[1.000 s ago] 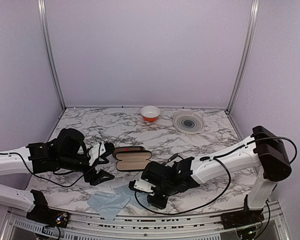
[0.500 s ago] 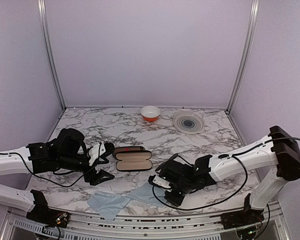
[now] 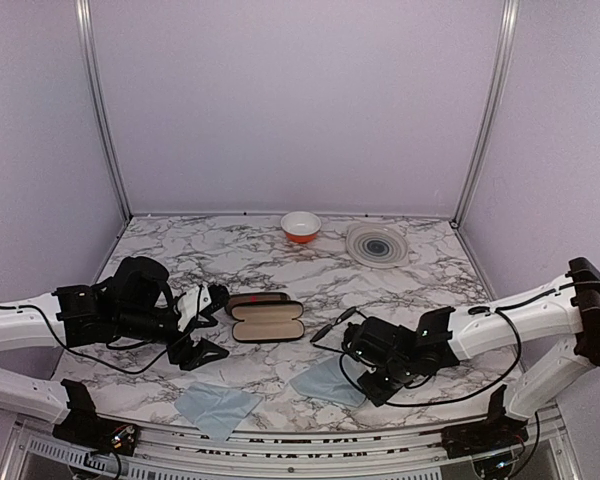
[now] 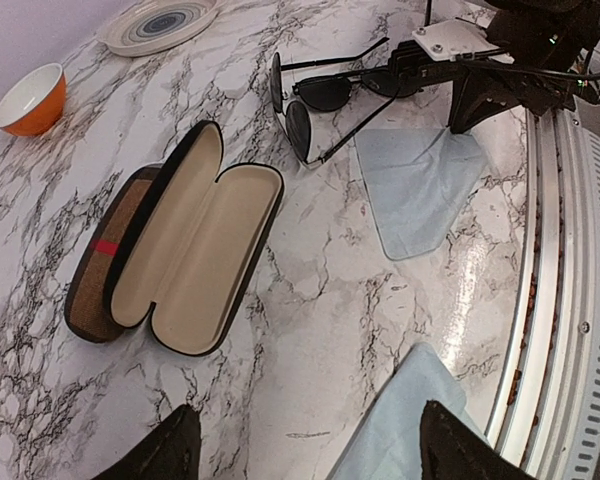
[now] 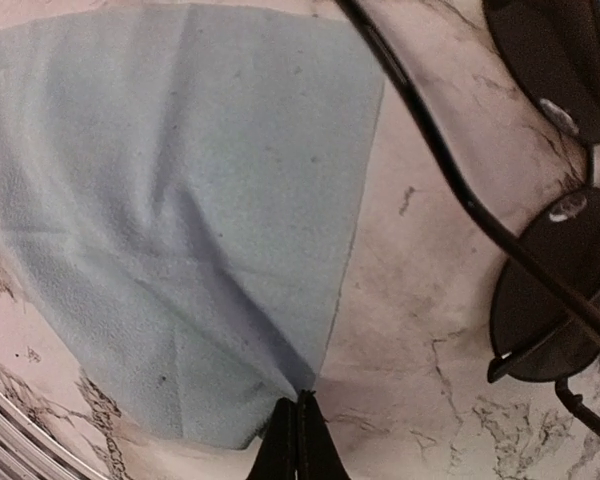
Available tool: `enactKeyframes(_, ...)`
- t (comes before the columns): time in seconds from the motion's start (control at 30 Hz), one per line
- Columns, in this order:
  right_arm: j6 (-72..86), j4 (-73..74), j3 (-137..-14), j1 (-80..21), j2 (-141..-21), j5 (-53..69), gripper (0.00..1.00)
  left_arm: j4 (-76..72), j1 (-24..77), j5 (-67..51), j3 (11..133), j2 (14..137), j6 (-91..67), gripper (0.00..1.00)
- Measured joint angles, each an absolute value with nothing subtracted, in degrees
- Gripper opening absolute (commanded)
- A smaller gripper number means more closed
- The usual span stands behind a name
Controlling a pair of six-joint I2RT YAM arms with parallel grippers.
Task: Organize the sunglasses
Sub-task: Move the glasses cleaning cloth to the center of the board.
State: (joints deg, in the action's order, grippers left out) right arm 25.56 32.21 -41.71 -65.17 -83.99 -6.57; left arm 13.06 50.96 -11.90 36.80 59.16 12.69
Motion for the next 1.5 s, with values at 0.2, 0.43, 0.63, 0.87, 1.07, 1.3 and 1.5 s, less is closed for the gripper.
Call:
enactKeyframes(0.2,29.23,34.72,-41.85,-66.11,-83.61,-9.63,0.40,13.06,50.96,-11.88,36.80,59.18,12.69,0.75)
enactKeyframes(0.43,27.40,38.26,-50.00,-71.33,-83.90,-13.72,0.46,13.08,50.96,-6.26,36.80,58.98,13.10,0.75)
enactKeyframes(0.63,17.85,31.90,-60.84,-76.49,-90.11,-15.84,0.46,12.95,49.23,5.63,36.82,55.35,14.20,0.75)
enactKeyframes(0.87,1.52,21.65,-68.20,-81.25,-102.50,-13.43,0.44,10.26,44.10,17.39,36.82,50.02,14.57,0.75)
enactKeyframes(1.07,-9.87,15.62,-71.02,-82.35,-109.62,-5.17,0.42,8.84,40.27,22.50,36.82,48.58,14.41,0.75)
enactKeyframes(1.3,-16.97,12.05,-75.02,-83.55,-113.97,1.23,0.40,8.73,39.68,23.62,36.82,48.53,14.41,0.75)
enactKeyframes(1.5,-19.46,11.55,-78.17,-85.71,-116.79,3.73,0.38,8.69,38.46,23.53,36.82,48.51,14.39,0.75)
